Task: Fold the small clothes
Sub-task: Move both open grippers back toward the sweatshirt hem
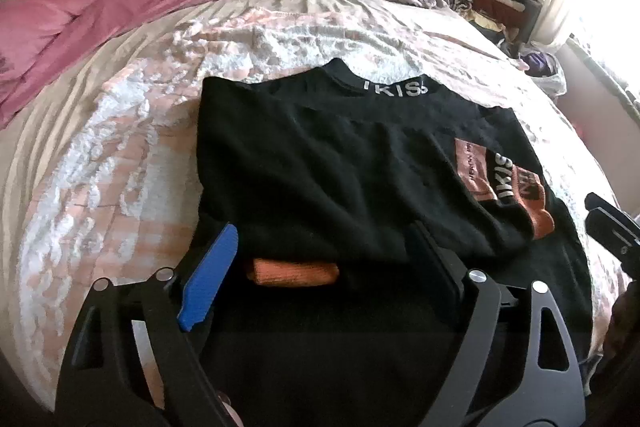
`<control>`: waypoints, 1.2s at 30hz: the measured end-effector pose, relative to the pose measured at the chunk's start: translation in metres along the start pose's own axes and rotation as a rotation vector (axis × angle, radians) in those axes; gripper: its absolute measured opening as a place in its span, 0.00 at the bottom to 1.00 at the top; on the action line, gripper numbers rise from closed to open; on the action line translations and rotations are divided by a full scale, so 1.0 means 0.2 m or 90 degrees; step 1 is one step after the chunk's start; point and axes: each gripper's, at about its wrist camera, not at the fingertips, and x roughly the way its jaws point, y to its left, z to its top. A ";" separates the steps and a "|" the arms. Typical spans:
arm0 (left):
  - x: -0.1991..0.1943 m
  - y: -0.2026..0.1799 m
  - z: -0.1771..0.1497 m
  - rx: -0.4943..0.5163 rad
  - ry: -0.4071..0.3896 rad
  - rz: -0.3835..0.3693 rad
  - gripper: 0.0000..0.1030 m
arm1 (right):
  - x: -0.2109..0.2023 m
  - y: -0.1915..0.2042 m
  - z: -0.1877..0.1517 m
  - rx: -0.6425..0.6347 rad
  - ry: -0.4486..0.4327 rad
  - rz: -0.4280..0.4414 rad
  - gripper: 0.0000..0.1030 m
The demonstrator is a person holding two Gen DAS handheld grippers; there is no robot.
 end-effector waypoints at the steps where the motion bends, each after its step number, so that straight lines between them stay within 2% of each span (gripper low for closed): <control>1: -0.01 0.00 0.00 -0.001 -0.004 0.001 0.85 | -0.02 0.00 0.00 0.002 -0.006 0.000 0.91; 7: -0.07 0.00 0.01 -0.006 -0.018 0.000 0.90 | -0.11 -0.03 -0.01 0.017 -0.020 0.000 0.93; 25: -0.25 0.01 -0.04 0.004 -0.045 -0.010 0.91 | -0.40 -0.03 -0.05 0.030 -0.055 0.013 0.96; 36: -0.37 0.03 -0.11 0.028 -0.058 0.000 0.91 | -0.58 -0.04 -0.16 0.015 -0.061 0.002 0.96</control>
